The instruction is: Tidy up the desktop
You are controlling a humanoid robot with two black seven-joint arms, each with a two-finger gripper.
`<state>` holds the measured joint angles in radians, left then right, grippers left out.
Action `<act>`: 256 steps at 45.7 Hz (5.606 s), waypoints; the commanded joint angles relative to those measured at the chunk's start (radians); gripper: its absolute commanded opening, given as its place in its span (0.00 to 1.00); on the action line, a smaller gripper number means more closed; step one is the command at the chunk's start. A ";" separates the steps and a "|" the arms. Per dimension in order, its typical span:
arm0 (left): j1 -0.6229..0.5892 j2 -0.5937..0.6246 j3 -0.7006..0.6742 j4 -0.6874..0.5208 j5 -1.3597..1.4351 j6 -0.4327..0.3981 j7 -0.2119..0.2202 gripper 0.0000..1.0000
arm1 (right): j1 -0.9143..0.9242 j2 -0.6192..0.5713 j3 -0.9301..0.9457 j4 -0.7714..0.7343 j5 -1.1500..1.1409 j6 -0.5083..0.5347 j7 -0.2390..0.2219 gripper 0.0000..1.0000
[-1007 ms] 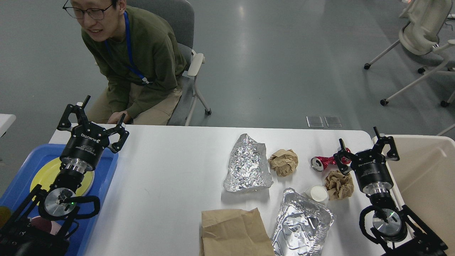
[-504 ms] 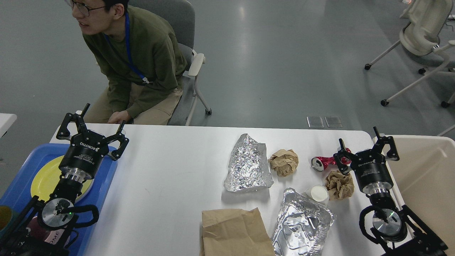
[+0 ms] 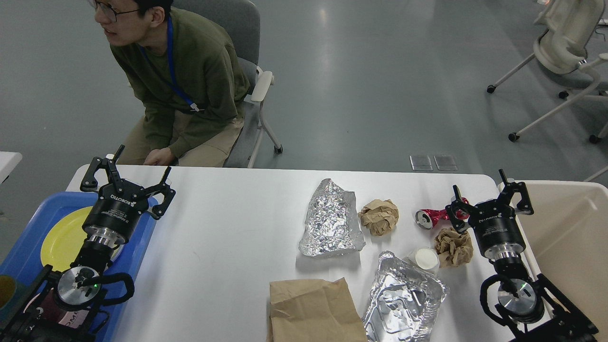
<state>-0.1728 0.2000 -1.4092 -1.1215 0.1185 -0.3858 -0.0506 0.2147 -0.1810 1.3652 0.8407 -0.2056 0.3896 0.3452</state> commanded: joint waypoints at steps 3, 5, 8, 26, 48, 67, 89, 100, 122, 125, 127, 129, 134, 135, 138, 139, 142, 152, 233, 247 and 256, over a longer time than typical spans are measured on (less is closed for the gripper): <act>0.009 -0.016 -0.013 0.000 0.003 -0.001 -0.003 0.96 | 0.000 0.000 0.000 0.000 0.000 0.000 0.000 1.00; 0.007 -0.014 -0.013 0.000 0.001 -0.001 -0.003 0.96 | 0.000 0.000 0.000 0.000 0.000 0.000 0.000 1.00; 0.007 -0.011 -0.020 0.003 0.001 -0.001 -0.006 0.96 | 0.000 0.000 0.000 0.000 0.000 0.000 0.000 1.00; -0.001 -0.010 -0.088 0.038 -0.014 -0.002 -0.006 0.96 | 0.000 0.000 0.000 0.000 0.000 0.000 0.000 1.00; -0.060 -0.013 -0.063 0.342 0.006 -0.229 -0.047 0.96 | 0.000 0.000 0.000 -0.003 0.000 0.000 0.000 1.00; -0.093 -0.010 -0.062 0.424 0.004 -0.326 -0.055 0.96 | 0.000 0.000 0.000 -0.003 0.000 -0.001 0.000 1.00; -0.099 -0.018 -0.060 0.424 -0.002 -0.324 -0.055 0.96 | 0.000 0.000 0.000 -0.002 0.000 0.000 0.000 1.00; -0.099 -0.017 -0.060 0.424 -0.003 -0.324 -0.055 0.96 | 0.000 0.000 0.000 -0.002 0.000 0.000 0.000 1.00; -0.099 -0.016 -0.060 0.424 -0.005 -0.324 -0.055 0.96 | 0.017 -0.002 -0.003 -0.020 0.000 -0.003 -0.003 1.00; -0.099 -0.017 -0.060 0.424 -0.005 -0.324 -0.055 0.96 | 0.017 -0.002 -0.002 -0.022 0.000 -0.003 -0.002 1.00; -0.099 -0.017 -0.060 0.424 -0.005 -0.324 -0.055 0.96 | 0.017 -0.002 -0.002 -0.022 0.000 -0.003 -0.003 1.00; -0.099 -0.016 -0.060 0.424 -0.005 -0.324 -0.055 0.96 | 0.017 -0.003 -0.005 -0.022 0.000 -0.001 -0.003 1.00; -0.099 -0.016 -0.060 0.424 -0.005 -0.324 -0.055 0.96 | 0.026 -0.006 0.000 -0.035 0.015 -0.002 -0.012 1.00; -0.099 -0.016 -0.060 0.424 -0.005 -0.324 -0.055 0.96 | 0.031 -0.008 0.000 -0.038 0.024 -0.001 -0.012 1.00; -0.099 -0.017 -0.060 0.424 -0.005 -0.324 -0.055 0.96 | 0.038 -0.031 0.003 -0.040 0.061 -0.001 -0.011 1.00; -0.099 -0.016 -0.060 0.424 -0.005 -0.324 -0.054 0.96 | 0.038 -0.043 0.005 -0.034 0.074 -0.001 -0.011 1.00; -0.099 -0.016 -0.060 0.424 -0.005 -0.324 -0.055 0.96 | 0.040 -0.081 0.003 -0.029 0.097 -0.008 -0.009 1.00; -0.099 -0.017 -0.060 0.424 -0.005 -0.326 -0.054 0.96 | 0.065 -0.146 -0.006 -0.052 0.130 -0.021 -0.012 1.00; -0.099 -0.016 -0.060 0.424 -0.005 -0.326 -0.054 0.96 | 0.242 -0.480 -0.513 -0.040 0.140 0.044 -0.021 1.00; -0.099 -0.016 -0.060 0.424 -0.005 -0.324 -0.055 0.96 | 0.672 -0.583 -1.271 -0.061 0.140 0.089 -0.023 1.00; -0.099 -0.016 -0.060 0.424 -0.005 -0.326 -0.055 0.96 | 1.080 -0.572 -1.895 -0.038 0.149 0.106 -0.028 1.00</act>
<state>-0.2716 0.1842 -1.4695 -0.6979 0.1135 -0.7118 -0.1051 1.0995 -0.7653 -0.2498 0.7843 -0.0654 0.4807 0.3209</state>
